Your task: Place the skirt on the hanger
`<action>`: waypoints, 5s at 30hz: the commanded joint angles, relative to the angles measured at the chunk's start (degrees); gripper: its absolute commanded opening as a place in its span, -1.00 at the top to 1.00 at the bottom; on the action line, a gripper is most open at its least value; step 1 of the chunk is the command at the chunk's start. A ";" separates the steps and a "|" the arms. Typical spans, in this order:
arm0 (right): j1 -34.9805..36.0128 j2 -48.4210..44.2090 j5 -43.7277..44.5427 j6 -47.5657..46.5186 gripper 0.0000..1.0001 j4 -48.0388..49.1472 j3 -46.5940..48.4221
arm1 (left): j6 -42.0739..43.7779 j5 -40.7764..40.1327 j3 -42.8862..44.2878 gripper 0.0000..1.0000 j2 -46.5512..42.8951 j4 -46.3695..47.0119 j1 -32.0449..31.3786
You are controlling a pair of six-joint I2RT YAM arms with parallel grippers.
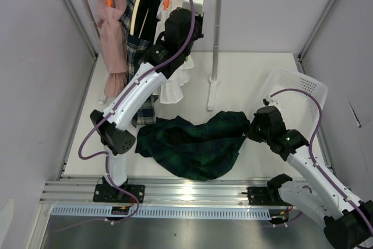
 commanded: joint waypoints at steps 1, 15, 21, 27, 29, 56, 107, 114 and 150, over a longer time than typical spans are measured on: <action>-0.24 -0.87 -0.12 -1.24 1.00 0.76 0.03 | 0.11 -0.82 2.51 1.00 -3.94 1.15 -0.27; -0.42 -0.87 -0.38 -1.24 1.00 1.02 0.03 | -0.33 3.58 -16.46 1.00 -17.83 6.51 -0.27; -0.33 -0.61 -0.38 -1.16 1.00 1.11 0.12 | -0.50 7.97 -21.04 1.00 -22.75 3.09 -0.27; -0.33 -0.43 -0.64 -1.86 1.00 0.67 1.08 | -2.08 15.96 -31.30 1.00 -32.92 -2.10 -0.36; -0.33 -0.43 -0.65 -2.29 1.00 -0.03 1.87 | -2.17 20.78 -34.22 1.00 -35.75 -5.25 -0.45; 1.43 1.85 1.81 -3.53 1.00 -5.22 10.05 | -0.59 49.11 -62.62 1.00 -65.38 -28.65 -5.89; 19.62 5.45 8.68 0.43 1.00 -10.15 20.16 | -8.32 43.74 -77.20 1.00 -57.91 0.08 -10.47; 20.85 5.81 7.00 -0.98 0.89 -7.42 19.64 | -9.82 43.92 -80.55 1.00 -54.75 3.78 -11.34; 27.53 5.63 15.44 -4.67 0.00 11.21 12.60 | -9.38 43.40 -77.91 1.00 -47.89 3.26 -13.37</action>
